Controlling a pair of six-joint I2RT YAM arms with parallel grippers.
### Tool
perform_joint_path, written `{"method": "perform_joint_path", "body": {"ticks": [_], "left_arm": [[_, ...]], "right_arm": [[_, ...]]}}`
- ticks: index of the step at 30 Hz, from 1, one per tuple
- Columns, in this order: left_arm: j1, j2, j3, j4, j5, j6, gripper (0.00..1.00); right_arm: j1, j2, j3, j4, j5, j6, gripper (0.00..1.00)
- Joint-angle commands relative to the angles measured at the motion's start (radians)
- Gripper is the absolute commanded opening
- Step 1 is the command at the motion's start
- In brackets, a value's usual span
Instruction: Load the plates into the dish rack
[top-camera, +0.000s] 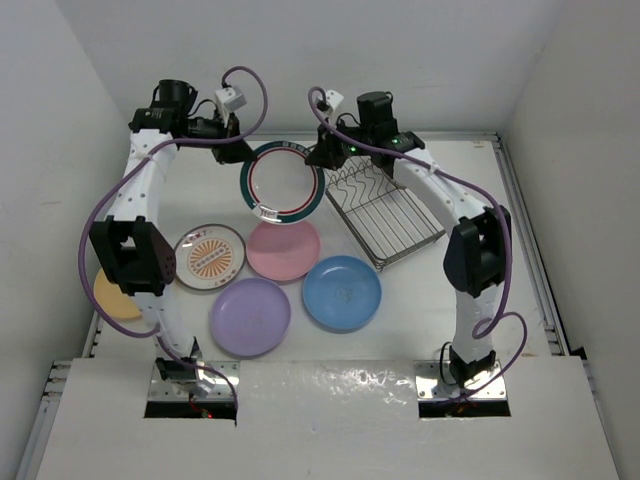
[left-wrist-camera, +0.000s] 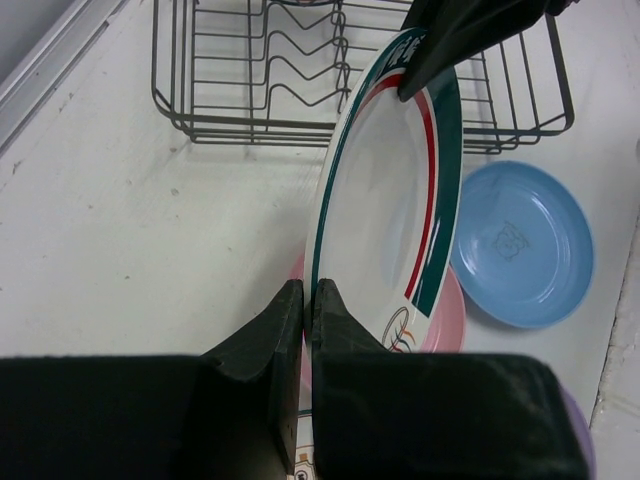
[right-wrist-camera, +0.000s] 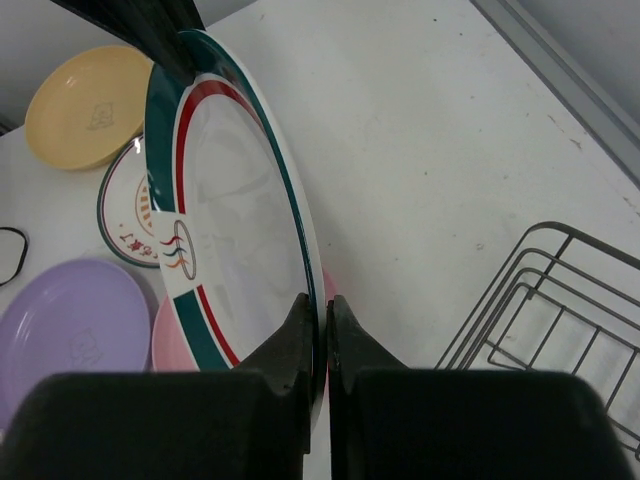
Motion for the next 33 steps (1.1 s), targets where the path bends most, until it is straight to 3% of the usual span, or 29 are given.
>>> {"method": "perform_joint_path", "body": {"ticks": [1,5,6,7,8,9,12,17,22,26,33], "left_arm": [[0.003,-0.039,0.029,0.038,0.093,-0.013,0.0],[0.003,-0.041,0.015,0.096,0.059,-0.108,0.01],[0.003,-0.039,0.01,0.128,0.027,-0.123,0.14],[0.001,-0.039,0.007,0.142,0.008,-0.139,0.35],[0.003,-0.039,-0.002,0.172,-0.013,-0.175,0.78],[0.003,-0.044,-0.007,0.193,-0.066,-0.2,0.98],[0.003,-0.047,-0.016,0.301,-0.241,-0.335,1.0],[0.04,-0.052,-0.091,0.489,-0.663,-0.536,1.0],[0.077,-0.047,-0.18,0.518,-0.71,-0.571,1.0],[0.078,-0.062,-0.232,0.544,-0.71,-0.573,1.0],[0.077,-0.061,-0.249,0.546,-0.711,-0.565,1.0]], "right_arm": [[0.008,-0.059,-0.025,0.034,-0.023,0.0,0.0],[0.008,-0.092,-0.048,0.053,-0.005,0.005,0.0],[0.007,-0.109,-0.054,0.074,0.021,0.005,0.0],[0.007,-0.12,-0.062,0.085,0.038,0.034,0.0],[0.005,-0.131,-0.074,0.096,0.06,0.049,0.0],[0.002,-0.15,-0.077,0.109,0.11,0.054,0.0],[-0.002,-0.184,-0.074,0.113,0.227,0.054,0.0],[0.005,-0.264,-0.044,0.077,0.667,-0.027,0.0],[0.016,-0.281,-0.076,0.08,1.081,-0.222,0.0],[0.017,-0.24,-0.084,0.08,1.212,-0.369,0.0],[0.034,-0.214,-0.134,0.207,1.33,-0.481,0.0]]}}
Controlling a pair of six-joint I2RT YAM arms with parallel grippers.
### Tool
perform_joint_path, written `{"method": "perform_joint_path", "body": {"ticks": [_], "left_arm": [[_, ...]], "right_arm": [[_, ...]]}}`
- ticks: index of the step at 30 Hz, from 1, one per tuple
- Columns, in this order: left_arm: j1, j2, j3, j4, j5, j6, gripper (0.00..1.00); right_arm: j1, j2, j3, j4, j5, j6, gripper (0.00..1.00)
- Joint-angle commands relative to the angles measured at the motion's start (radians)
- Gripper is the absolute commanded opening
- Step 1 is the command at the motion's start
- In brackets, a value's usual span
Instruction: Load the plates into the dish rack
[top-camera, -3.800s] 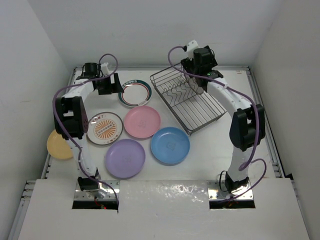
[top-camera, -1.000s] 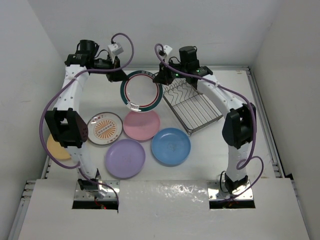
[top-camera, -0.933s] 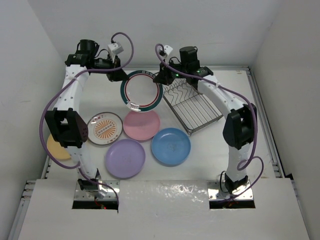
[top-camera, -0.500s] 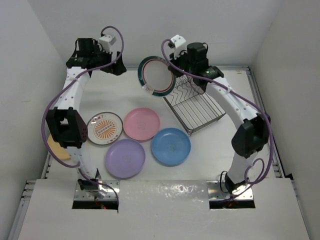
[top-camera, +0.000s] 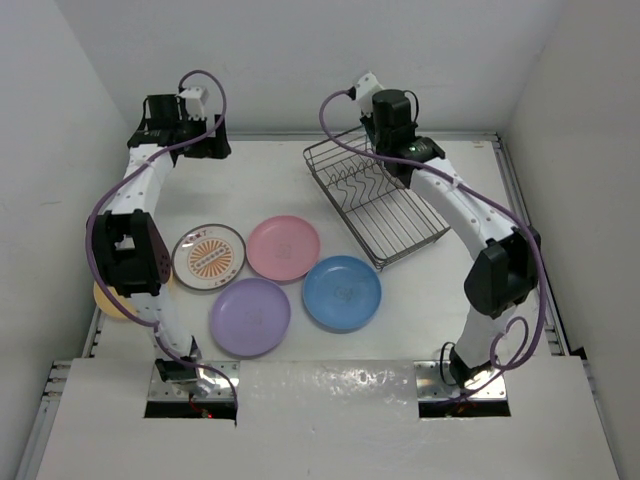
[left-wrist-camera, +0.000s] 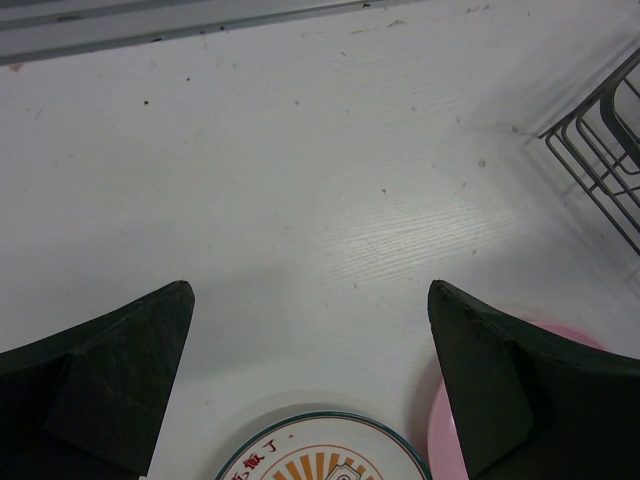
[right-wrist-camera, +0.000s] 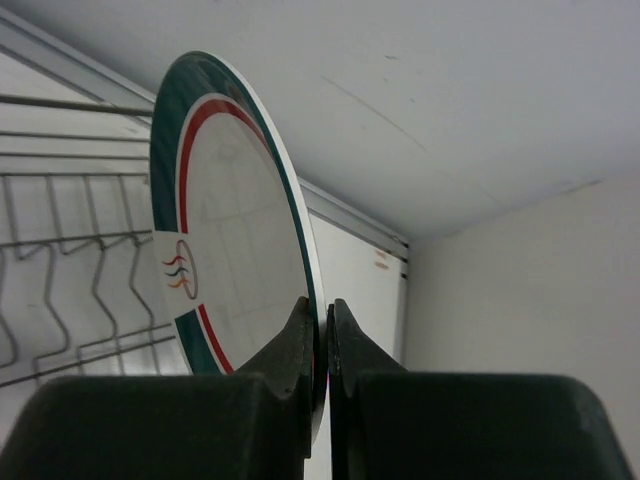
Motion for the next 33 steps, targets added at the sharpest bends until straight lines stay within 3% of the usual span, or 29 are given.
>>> {"method": "perform_joint_path", "body": {"ticks": [1,15,33], "left_arm": [[-0.005,-0.056,-0.001,0.058,-0.012,-0.02,1.0],[-0.005,-0.065,-0.02,0.06,0.0,-0.012,1.0],[-0.005,-0.082,-0.052,0.068,0.001,-0.008,1.0]], "right_arm": [[0.027,0.007,-0.016,0.169,0.159,-0.115,0.0],[0.065,0.071,-0.174,0.413,0.311,-0.255,0.0],[0.036,0.205,-0.135,0.349,0.236,-0.117,0.0]]}}
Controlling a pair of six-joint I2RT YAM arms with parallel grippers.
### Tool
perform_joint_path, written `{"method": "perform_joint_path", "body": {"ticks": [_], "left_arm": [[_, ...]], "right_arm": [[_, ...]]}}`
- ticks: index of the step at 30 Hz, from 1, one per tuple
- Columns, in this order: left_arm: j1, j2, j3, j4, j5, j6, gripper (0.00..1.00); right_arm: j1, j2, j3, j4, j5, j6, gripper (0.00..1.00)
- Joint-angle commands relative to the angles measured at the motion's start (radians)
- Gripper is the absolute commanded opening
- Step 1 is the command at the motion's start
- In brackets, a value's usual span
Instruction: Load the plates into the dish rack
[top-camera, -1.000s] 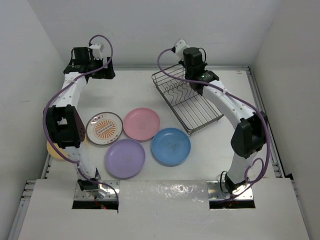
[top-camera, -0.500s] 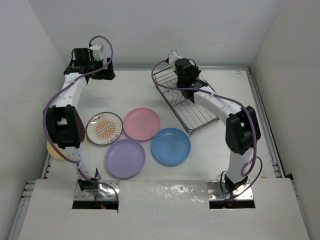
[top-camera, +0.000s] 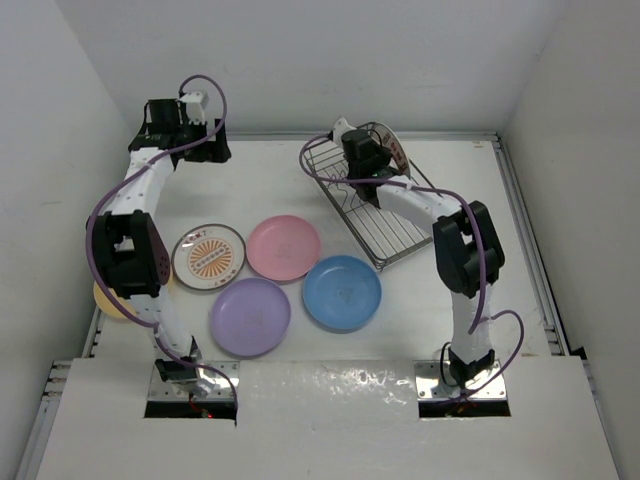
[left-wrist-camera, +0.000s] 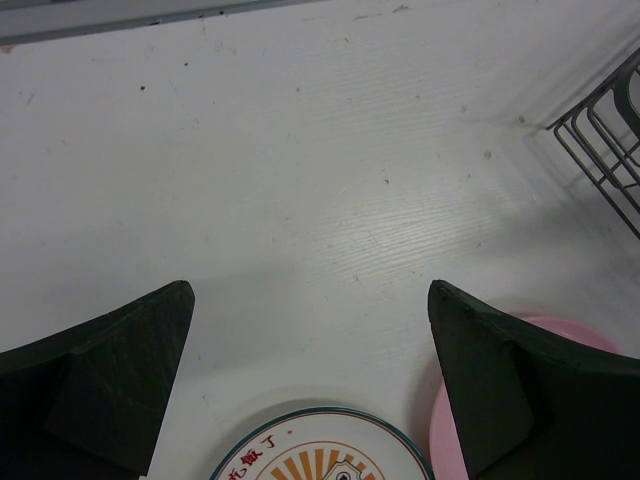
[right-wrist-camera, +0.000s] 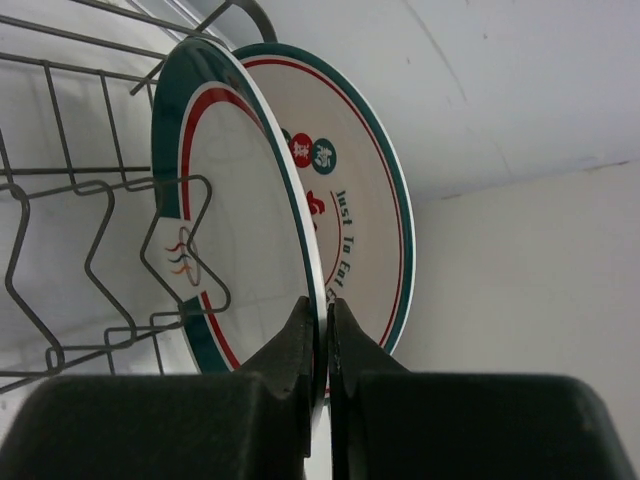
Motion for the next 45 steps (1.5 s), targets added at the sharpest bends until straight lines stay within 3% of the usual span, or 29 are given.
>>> {"method": "perform_joint_path", "body": {"ticks": [1,10,17,25,29,33,39,43,45], "left_arm": [[-0.006,-0.071,-0.01,0.04,0.005,-0.005,1.0],[-0.006,-0.075,-0.024,0.04,0.017,-0.008,1.0],[-0.006,-0.065,-0.015,0.04,0.028,-0.008,1.0],[-0.005,-0.066,-0.015,0.029,0.032,-0.007,1.0],[-0.006,-0.069,-0.021,0.029,0.031,0.001,1.0],[-0.005,-0.068,-0.021,0.031,0.034,-0.001,1.0],[-0.003,-0.063,-0.018,0.031,0.048,-0.014,1.0],[-0.005,-0.065,-0.018,0.025,0.045,-0.019,1.0],[-0.003,-0.065,-0.018,0.022,0.034,-0.024,1.0]], "right_arm": [[-0.018,-0.016,0.06,0.04,0.01,0.057,0.02],[-0.026,-0.044,0.05,0.041,0.035,0.03,0.35],[-0.026,-0.099,0.031,0.075,0.053,-0.002,0.38],[-0.042,-0.051,0.086,0.063,0.117,-0.03,0.39],[-0.042,-0.063,0.094,0.02,0.068,-0.001,0.43],[-0.035,-0.09,0.102,-0.036,0.004,0.03,0.61],[-0.035,-0.113,0.181,-0.162,-0.096,0.111,0.73],[-0.023,-0.128,0.243,-0.276,-0.201,0.154,0.79],[-0.016,-0.136,0.333,-0.388,-0.333,0.21,0.83]]}}
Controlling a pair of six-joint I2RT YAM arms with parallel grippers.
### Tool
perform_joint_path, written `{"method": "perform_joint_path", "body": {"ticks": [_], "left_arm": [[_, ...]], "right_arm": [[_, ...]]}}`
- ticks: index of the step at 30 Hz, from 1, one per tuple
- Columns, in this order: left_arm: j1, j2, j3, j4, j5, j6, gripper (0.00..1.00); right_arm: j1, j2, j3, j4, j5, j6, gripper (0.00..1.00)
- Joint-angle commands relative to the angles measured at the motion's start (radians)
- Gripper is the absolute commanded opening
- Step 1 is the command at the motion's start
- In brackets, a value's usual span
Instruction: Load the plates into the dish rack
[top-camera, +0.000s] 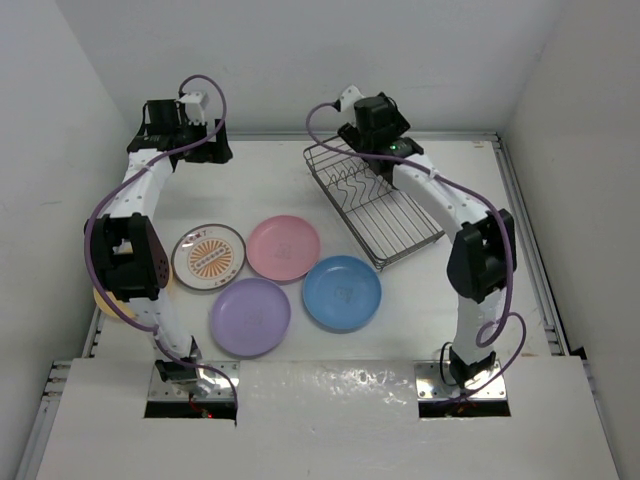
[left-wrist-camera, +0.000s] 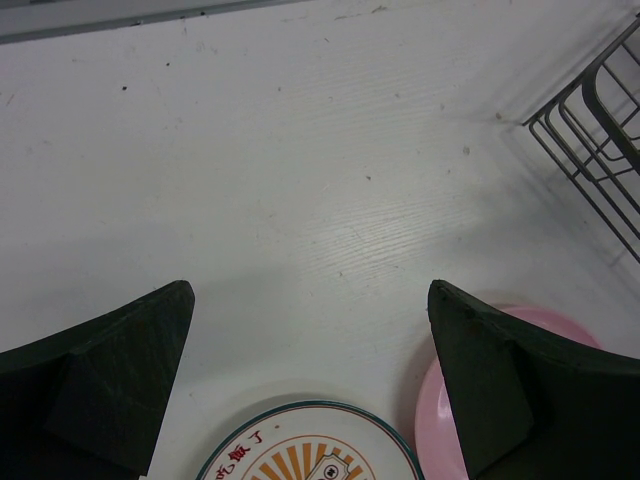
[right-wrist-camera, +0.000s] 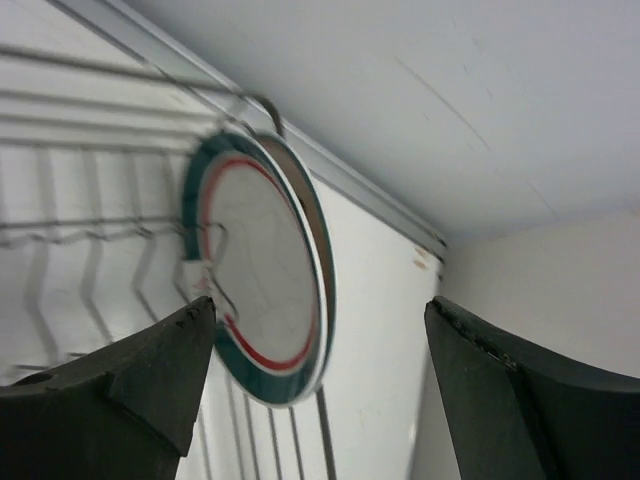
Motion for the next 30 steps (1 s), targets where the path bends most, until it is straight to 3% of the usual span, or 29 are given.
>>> {"method": "perform_joint_path", "body": {"ticks": [1,2,4,5,6,9,14,18,27,30], "left_arm": [[-0.002,-0.039,0.006,0.015,-0.001,-0.026,1.0],[0.001,-0.038,0.004,0.013,-0.004,-0.032,1.0],[0.009,-0.036,0.001,0.012,-0.002,-0.055,1.0],[0.018,-0.036,-0.001,0.012,-0.004,-0.063,1.0],[0.023,-0.038,-0.008,0.012,-0.005,-0.067,1.0],[0.041,-0.054,-0.039,0.021,-0.008,-0.078,1.0],[0.055,-0.093,-0.1,0.019,-0.024,-0.063,0.98],[0.055,-0.113,-0.146,0.032,-0.062,-0.067,0.99],[0.055,-0.165,-0.254,0.093,-0.05,-0.084,0.98],[0.055,-0.176,-0.291,0.102,-0.045,-0.086,0.99]], "right_arm": [[0.018,-0.073,0.178,-0.173,-0.242,0.19,0.84],[0.018,-0.075,0.229,-0.268,-0.425,0.259,0.84],[0.02,-0.089,0.287,-0.295,-0.595,0.496,0.82],[0.029,-0.124,0.255,-0.243,-0.731,0.56,0.79],[0.043,-0.148,0.152,-0.209,-0.75,0.603,0.78],[0.152,-0.202,-0.038,-0.161,-0.622,0.57,0.75],[0.238,-0.123,-0.035,-0.356,-0.571,0.633,0.6],[0.241,-0.113,-0.136,-0.34,-0.496,0.748,0.55],[0.244,-0.021,-0.214,-0.335,-0.428,0.783,0.6],[0.248,0.045,-0.153,-0.307,-0.474,0.785,0.58]]}}
